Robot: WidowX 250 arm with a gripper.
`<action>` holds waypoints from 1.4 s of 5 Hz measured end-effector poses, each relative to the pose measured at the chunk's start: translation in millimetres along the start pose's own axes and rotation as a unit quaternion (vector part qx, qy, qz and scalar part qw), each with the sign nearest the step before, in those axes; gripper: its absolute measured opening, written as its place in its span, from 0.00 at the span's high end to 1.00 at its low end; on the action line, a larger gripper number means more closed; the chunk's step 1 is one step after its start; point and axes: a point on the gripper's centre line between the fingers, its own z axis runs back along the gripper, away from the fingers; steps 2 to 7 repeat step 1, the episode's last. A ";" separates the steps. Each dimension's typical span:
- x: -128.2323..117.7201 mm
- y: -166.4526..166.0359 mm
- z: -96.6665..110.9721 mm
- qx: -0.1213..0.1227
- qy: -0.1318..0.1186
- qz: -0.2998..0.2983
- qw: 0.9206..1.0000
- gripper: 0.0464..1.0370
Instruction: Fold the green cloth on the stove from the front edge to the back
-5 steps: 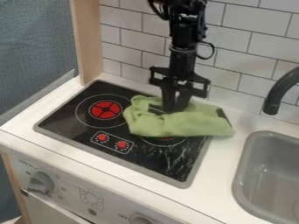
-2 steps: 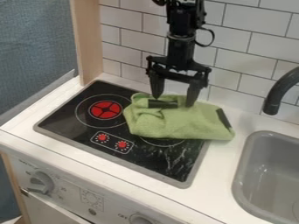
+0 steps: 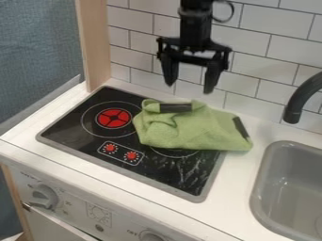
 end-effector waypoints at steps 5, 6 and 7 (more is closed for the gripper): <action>-8.2 2.6 4.0 -0.020 -0.006 -0.003 1.000 0.04; -8.2 2.6 4.0 -0.020 -0.006 -0.003 1.000 0.04; -8.2 2.6 4.0 -0.020 -0.006 -0.003 1.000 0.04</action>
